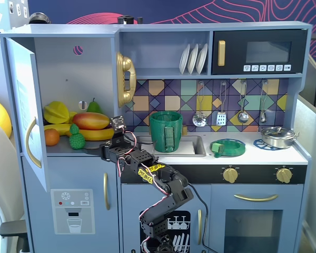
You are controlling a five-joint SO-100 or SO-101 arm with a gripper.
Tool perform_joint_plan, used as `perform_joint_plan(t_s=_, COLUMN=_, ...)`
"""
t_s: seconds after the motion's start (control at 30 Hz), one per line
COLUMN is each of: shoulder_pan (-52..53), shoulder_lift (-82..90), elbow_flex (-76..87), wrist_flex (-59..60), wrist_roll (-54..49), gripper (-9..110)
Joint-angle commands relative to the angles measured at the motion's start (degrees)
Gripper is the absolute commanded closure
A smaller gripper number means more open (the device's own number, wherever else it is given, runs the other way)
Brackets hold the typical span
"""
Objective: Pick up the green pineapple from the left cabinet and place it in the green recipient
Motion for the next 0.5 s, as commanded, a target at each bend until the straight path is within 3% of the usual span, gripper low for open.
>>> perform_joint_plan(t_s=0.0, shoulder_pan=-0.3, shoulder_lift=-1.7, elbow_flex=-4.4, wrist_flex=-5.2, wrist_roll=0.0, gripper=61)
perform_joint_plan(t_s=0.47, shoulder_pan=-3.0, shoulder_lift=-14.3, elbow_flex=-13.1, wrist_flex=-8.6, wrist_roll=2.6, gripper=57)
